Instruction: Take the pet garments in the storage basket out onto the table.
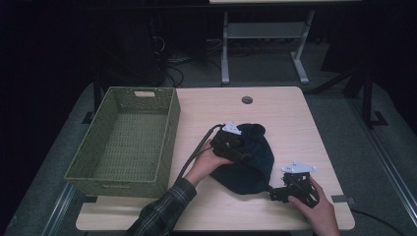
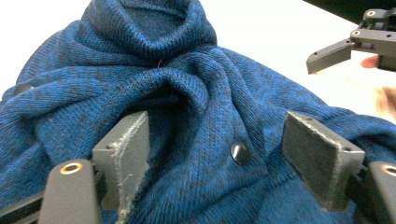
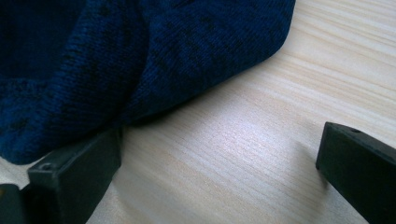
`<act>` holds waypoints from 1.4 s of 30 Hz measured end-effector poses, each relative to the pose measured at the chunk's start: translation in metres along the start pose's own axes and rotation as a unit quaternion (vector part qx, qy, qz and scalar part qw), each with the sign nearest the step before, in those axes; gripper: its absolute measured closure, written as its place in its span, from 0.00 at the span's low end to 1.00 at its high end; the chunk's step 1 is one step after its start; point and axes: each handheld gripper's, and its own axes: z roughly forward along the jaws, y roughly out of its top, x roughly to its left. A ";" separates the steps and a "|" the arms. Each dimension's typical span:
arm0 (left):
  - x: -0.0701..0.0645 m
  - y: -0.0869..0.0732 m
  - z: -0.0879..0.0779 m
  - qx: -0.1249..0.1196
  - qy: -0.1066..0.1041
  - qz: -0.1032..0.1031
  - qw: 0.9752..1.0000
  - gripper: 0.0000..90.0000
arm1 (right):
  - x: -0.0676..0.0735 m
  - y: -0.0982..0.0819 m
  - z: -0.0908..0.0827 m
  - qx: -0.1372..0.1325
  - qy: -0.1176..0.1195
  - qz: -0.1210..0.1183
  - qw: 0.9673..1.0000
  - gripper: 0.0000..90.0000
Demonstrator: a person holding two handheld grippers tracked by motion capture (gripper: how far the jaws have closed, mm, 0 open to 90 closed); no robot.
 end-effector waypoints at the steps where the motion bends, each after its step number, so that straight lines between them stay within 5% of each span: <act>1: -0.001 0.000 -0.002 -0.001 0.003 0.003 1.000 0.24 | 0.000 0.000 0.000 0.000 -0.001 -0.001 1.000 0.00; 15: -0.014 -0.011 -0.040 -0.010 0.027 0.018 0.999 0.24 | 0.000 0.000 0.000 0.001 0.000 -0.002 1.000 0.00; 28: -0.027 -0.039 -0.068 -0.014 0.057 0.008 0.998 0.24 | 0.000 0.000 0.000 0.001 0.000 -0.001 1.000 0.00; 42: -0.044 -0.079 -0.081 0.025 0.090 0.014 0.996 0.21 | 0.000 0.000 0.000 0.001 0.000 -0.001 1.000 0.00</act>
